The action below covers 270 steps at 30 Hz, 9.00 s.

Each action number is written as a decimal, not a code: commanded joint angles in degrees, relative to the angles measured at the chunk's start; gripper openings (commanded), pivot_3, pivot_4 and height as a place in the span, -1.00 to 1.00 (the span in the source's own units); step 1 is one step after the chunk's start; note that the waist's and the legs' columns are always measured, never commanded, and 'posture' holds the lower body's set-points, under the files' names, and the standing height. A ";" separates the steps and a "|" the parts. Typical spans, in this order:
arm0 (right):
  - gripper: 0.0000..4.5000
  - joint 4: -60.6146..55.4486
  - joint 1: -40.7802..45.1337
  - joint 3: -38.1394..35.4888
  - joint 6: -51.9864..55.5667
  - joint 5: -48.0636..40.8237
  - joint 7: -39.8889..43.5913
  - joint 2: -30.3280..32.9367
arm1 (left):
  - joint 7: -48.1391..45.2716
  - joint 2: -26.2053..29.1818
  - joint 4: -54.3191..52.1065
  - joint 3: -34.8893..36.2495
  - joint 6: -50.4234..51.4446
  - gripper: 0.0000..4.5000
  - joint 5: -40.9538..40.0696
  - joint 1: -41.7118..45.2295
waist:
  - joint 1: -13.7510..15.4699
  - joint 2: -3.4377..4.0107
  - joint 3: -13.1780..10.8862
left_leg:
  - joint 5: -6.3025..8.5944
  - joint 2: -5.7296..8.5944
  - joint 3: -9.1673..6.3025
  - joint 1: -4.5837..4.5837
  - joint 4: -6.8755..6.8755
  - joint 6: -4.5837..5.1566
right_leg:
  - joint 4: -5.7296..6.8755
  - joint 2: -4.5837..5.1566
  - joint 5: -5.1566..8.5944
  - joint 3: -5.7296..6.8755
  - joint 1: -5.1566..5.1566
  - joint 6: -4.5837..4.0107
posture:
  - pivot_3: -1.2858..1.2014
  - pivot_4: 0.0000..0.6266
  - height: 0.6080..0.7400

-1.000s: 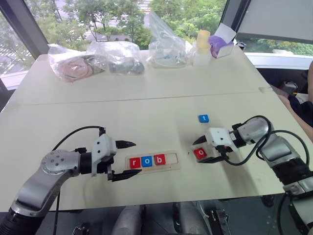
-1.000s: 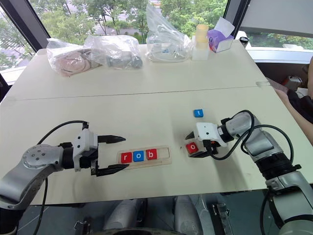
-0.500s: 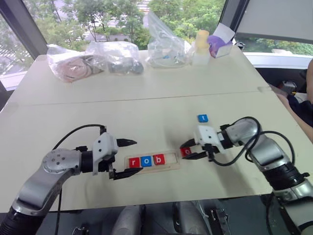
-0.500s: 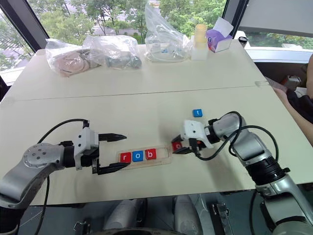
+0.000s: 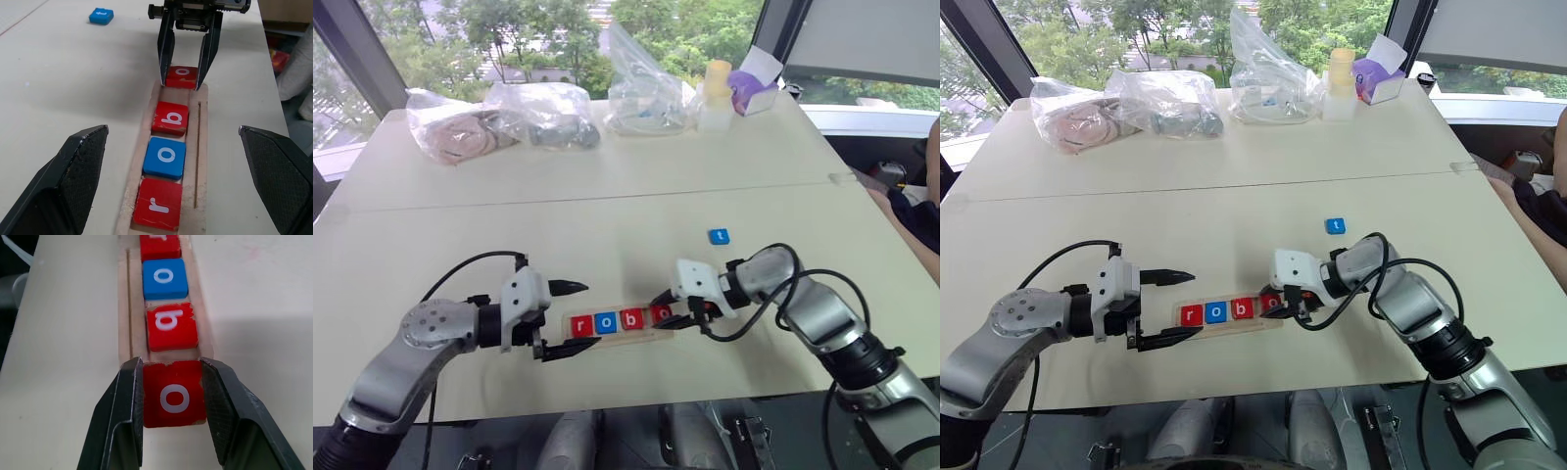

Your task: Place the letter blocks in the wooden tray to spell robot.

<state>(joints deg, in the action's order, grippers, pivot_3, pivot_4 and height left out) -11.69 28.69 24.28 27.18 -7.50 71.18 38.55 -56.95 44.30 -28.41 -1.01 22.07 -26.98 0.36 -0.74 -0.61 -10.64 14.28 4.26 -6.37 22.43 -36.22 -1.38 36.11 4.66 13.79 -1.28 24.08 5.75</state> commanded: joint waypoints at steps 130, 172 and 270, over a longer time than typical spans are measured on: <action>0.99 3.25 1.97 -27.78 33.62 8.43 -52.60 -17.41 | 1.16 -3.98 -0.19 -2.85 -0.45 1.00 0.41 3.39 | -0.11 0.01 0.02 | -0.05 0.03 0.05 0.05 0.07 -0.08 | 0.06 -0.07 -0.03 -0.06 0.14 -0.03 | 0.03 -0.52 1.00; 0.98 -30.76 -13.49 -35.12 60.40 -19.98 -42.50 -3.38 | -1.23 -4.86 2.78 -3.79 0.11 1.00 0.33 6.87 | -0.02 0.08 0.03 | -0.06 0.03 0.07 0.01 -0.03 -0.06 | 0.03 -0.12 -0.03 0.00 0.00 -0.04 | 0.03 -0.52 1.00; 0.99 -6.53 -0.04 -6.49 7.77 -2.33 -7.40 1.87 | 0.93 -1.93 -1.48 -0.79 1.14 1.00 -1.48 2.55 | 0.12 -0.03 -0.01 | -0.01 0.01 0.02 -0.02 -0.02 -0.02 | -0.03 0.00 -0.03 0.01 -0.06 0.04 | 0.03 -0.52 1.00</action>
<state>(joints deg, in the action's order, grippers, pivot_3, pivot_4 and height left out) -15.96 27.68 20.39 34.72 -8.63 64.02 39.57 -56.13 42.24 -27.93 -2.63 23.34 -27.74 2.91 -0.62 -0.65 -10.65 14.27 4.27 -6.35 22.41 -36.24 -1.40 36.08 4.65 13.76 -1.27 24.02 5.79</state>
